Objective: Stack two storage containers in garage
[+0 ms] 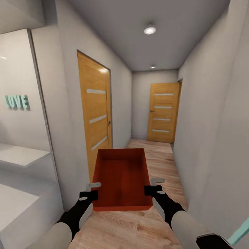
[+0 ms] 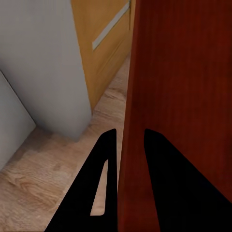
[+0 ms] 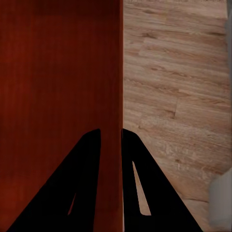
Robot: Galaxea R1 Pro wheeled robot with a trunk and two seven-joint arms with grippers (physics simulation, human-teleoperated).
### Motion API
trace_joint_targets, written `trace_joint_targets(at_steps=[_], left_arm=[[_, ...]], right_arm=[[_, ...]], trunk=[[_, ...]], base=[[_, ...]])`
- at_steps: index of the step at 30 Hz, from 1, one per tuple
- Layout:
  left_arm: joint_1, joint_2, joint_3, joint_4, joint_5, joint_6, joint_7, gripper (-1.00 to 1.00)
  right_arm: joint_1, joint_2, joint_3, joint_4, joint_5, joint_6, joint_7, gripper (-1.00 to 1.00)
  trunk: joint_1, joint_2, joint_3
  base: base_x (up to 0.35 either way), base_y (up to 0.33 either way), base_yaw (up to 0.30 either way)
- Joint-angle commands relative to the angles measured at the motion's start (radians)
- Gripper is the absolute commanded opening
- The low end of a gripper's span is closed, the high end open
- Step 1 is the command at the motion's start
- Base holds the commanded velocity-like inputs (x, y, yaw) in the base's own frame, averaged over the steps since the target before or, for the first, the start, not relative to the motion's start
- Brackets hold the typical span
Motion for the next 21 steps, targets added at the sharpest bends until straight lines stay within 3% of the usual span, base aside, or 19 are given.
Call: trace_joint_targets(at_steps=[1,10,21], left_arm=[[0.0,0.064,0.056,0.0,0.013,0.006,0.014,-1.0],[0.001,0.063,0.056,-0.001,0.013,0.006,0.014,-1.0],[0.001,0.063,0.056,-0.001,0.013,0.006,0.014,-1.0]], right_arm=[[-0.001,-0.001,-0.007,-0.005,0.006,-0.015,-0.005,-1.0],[-0.001,-0.002,-0.006,-0.005,0.005,-0.016,-0.005,-1.0],[-0.001,-0.002,-0.007,-0.005,0.005,-0.014,-0.005,-1.0]], trunk=[[0.001,-0.001,0.0],[0.001,-0.001,-0.001],[0.001,-0.001,-0.011]], base=[[0.324,0.085,0.0],[0.325,0.085,-0.007],[0.324,0.085,-0.189]])
